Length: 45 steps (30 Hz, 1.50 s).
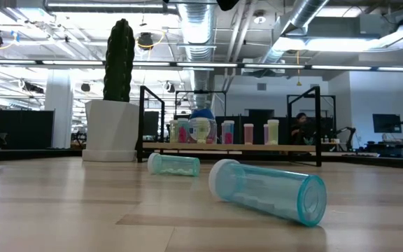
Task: Pick and place medicine bottles onto shelf by color
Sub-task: Put the yellow pill bottle on the shelf
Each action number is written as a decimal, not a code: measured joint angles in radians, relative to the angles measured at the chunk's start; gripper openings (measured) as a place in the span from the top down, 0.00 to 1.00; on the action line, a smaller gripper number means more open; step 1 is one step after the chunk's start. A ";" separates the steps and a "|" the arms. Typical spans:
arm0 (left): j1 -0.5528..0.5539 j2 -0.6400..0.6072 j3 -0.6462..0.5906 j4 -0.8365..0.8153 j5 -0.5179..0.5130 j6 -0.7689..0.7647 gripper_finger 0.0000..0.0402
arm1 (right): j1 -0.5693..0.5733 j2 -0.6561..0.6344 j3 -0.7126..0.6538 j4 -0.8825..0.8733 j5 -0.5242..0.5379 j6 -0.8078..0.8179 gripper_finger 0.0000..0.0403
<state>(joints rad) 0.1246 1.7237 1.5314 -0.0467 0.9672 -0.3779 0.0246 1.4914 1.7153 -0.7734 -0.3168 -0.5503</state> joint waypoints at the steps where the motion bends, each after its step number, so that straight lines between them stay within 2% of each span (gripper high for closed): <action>1: 0.000 0.000 0.000 0.000 0.001 0.000 0.82 | 0.000 0.000 0.000 0.000 0.000 0.000 0.55; 11: 0.000 -0.001 0.000 -0.002 -0.001 -0.001 0.82 | 0.000 -0.001 0.000 -0.001 0.000 0.000 0.66; 17: 0.000 -0.002 0.000 -0.003 -0.029 -0.034 0.80 | -0.001 -0.002 0.000 -0.012 0.000 0.001 0.67; 21: 0.000 -0.002 0.000 0.000 -0.060 -0.061 0.72 | -0.002 -0.001 0.000 -0.013 0.005 0.003 0.67; 27: 0.001 -0.002 0.000 0.000 -0.070 -0.064 0.54 | -0.013 -0.001 0.000 -0.021 0.005 0.003 0.68; 32: 0.022 -0.002 0.000 0.000 -0.068 -0.076 0.43 | -0.042 -0.001 0.000 -0.087 0.005 0.003 0.67; 36: 0.059 -0.002 0.001 -0.012 -0.091 -0.088 0.40 | -0.073 -0.014 0.000 -0.143 0.005 0.003 0.67; 40: 0.120 -0.002 0.001 -0.049 -0.151 -0.090 0.40 | -0.107 -0.039 0.000 -0.192 0.005 0.034 0.67; 45: 0.206 -0.002 0.001 -0.092 -0.168 -0.088 0.40 | -0.162 -0.073 0.000 -0.302 0.009 0.078 0.67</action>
<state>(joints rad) 0.3304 1.7222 1.5326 -0.1389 0.7991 -0.4656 -0.1376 1.4187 1.7157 -1.0758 -0.3080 -0.4718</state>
